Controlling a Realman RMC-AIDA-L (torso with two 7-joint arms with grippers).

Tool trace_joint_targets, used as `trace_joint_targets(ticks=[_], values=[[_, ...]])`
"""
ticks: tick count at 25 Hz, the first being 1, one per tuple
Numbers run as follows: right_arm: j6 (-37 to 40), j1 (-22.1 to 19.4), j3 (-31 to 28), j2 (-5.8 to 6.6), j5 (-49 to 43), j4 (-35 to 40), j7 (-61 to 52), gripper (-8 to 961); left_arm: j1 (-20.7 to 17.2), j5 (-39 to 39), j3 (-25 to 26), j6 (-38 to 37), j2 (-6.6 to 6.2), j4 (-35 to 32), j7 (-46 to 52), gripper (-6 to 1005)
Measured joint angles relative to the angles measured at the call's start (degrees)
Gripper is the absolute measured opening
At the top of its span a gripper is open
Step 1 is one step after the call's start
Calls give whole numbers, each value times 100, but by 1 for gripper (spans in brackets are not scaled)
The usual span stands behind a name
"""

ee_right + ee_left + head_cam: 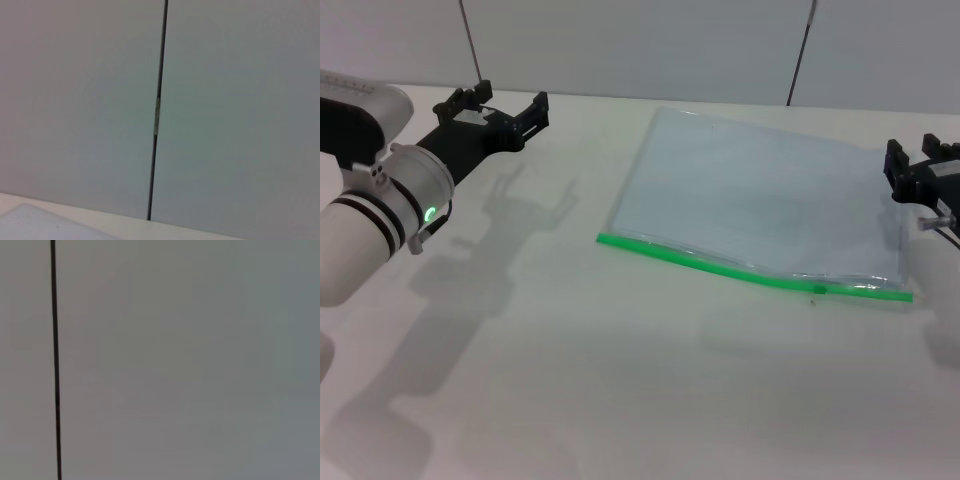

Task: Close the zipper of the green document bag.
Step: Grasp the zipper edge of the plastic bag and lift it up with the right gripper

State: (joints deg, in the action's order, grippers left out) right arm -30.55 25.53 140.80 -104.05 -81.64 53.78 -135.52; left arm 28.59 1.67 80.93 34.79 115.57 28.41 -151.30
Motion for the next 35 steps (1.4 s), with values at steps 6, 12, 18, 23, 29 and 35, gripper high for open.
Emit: trace_joint_targets(ticks=[6,12,18,23,29,35], values=[[376,-47,-298,7,0,55,271,416,-36,-18,20,-4,0,10,-23,831],[982,-389,-575,113,-333,550,630,416,-105,-37,37,-12,-29,23,24,831],[2005,-1129,-1406,135,-779,1556,1745,415,-152,-44,49,-34,-85,19,90,831],[2822,-1614,-1980,12,-874,2119,2626,416,-193,-36,160,-156,-131,44,143,830],[3935,-2069,-2513,-115,-889,2625,3280,455,-178,-17,179,-277,-242,103,277,830],[4994,-2261,-2944,-186,-1017,2838,3877,471,-281,-10,439,-438,-162,145,162,830]])
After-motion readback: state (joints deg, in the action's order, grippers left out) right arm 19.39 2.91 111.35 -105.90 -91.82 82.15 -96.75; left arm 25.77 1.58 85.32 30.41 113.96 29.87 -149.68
